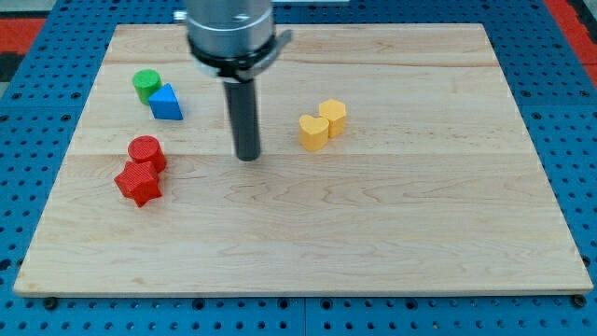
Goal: Separate the blue triangle from the green circle
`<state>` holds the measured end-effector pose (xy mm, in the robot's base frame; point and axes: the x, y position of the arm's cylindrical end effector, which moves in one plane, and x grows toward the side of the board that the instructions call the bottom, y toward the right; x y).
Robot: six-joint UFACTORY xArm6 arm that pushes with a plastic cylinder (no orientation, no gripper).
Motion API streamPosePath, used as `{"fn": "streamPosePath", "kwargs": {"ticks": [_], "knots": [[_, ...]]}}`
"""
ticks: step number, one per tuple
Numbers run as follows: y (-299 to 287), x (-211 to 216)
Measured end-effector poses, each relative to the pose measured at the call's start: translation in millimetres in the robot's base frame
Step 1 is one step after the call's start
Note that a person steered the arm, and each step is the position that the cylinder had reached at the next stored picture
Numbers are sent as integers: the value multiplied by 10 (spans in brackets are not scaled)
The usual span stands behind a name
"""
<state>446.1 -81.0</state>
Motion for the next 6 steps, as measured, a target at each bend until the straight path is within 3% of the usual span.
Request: {"fn": "streamPosePath", "kwargs": {"ticks": [3,6], "knots": [[-1055,-242],[-936,-1055]]}}
